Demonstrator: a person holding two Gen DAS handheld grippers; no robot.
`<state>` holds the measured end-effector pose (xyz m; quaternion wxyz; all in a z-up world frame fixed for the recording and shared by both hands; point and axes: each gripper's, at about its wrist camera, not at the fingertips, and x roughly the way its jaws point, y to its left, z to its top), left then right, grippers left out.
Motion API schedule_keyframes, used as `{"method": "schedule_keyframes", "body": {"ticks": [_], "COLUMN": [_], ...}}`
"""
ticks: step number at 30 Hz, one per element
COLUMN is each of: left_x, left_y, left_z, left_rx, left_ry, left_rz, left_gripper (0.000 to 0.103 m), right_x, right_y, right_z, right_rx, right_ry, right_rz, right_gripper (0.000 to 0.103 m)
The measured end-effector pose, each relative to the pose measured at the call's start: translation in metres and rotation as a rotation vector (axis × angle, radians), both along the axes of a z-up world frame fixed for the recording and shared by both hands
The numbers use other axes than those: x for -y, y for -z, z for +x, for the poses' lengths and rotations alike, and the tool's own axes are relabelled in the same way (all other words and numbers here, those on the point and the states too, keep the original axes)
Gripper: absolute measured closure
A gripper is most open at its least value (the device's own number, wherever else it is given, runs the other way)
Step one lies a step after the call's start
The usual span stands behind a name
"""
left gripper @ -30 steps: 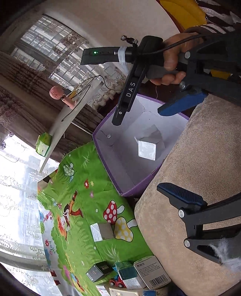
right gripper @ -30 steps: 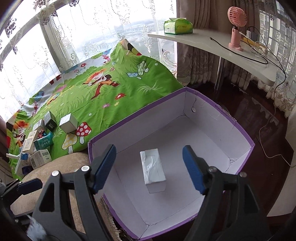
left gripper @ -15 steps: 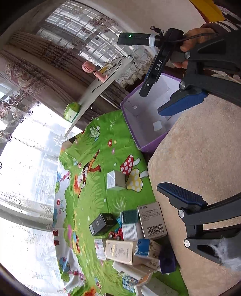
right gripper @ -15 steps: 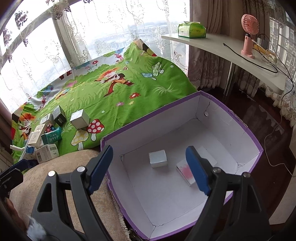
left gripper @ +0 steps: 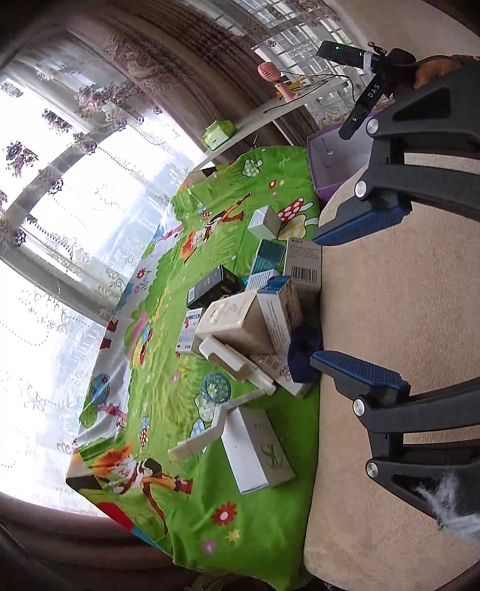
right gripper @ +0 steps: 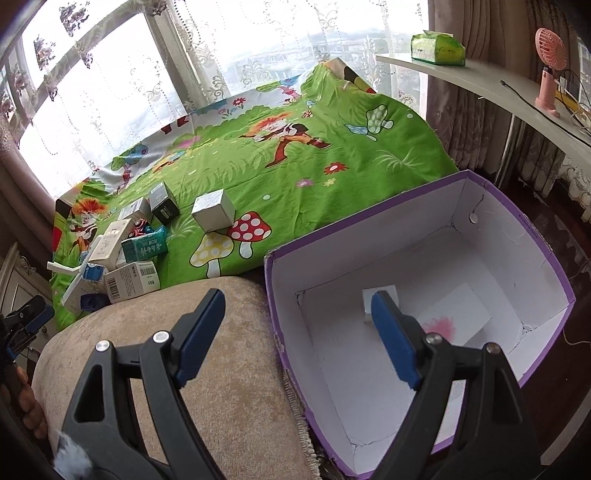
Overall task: Organize rigid objects
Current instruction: 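Move the right gripper back to the small white cube box on the bedspread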
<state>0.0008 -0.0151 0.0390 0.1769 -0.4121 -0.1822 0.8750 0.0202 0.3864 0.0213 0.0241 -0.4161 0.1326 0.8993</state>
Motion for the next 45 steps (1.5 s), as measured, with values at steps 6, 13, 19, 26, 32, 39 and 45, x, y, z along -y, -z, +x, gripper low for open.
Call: {"method": "schedule_keyframes", "body": {"ticks": [6,13,19,26,32,39,45], "left_x": [0.025,0.052,0.067,0.072,0.072,0.071,0.073], "left_y": [0.003,0.007,0.01,0.018,0.025,0.03,0.03], "left_z": [-0.009,-0.026,-0.046,-0.077,-0.096,-0.112,-0.109], "left_rx": [0.01,0.039,0.062,0.073,0.094,0.107,0.093], "left_ry": [-0.064,-0.134,-0.182,-0.265,-0.296,-0.297,-0.299], "left_rz": [-0.007,-0.028,-0.042,-0.08,-0.095,-0.094,-0.063], "left_gripper": [0.05,0.052,0.052,0.052,0.061,0.085,0.09], "right_x": [0.021,0.042,0.053,0.062,0.069,0.078,0.084], "right_y": [0.001,0.004,0.004,0.004,0.006,0.01,0.018], "right_z": [-0.011,-0.031,-0.048,-0.072,-0.099,-0.134,-0.159], "right_rx": [0.008,0.03,0.038,0.036,0.037,0.039,0.059], "right_ry": [-0.05,-0.116,-0.136,-0.155,-0.175,-0.198,-0.206], "right_rz": [0.014,0.047,0.066,0.08,0.084,0.105,0.133], "right_gripper": [0.019,0.019,0.019,0.019,0.019,0.019,0.019]}}
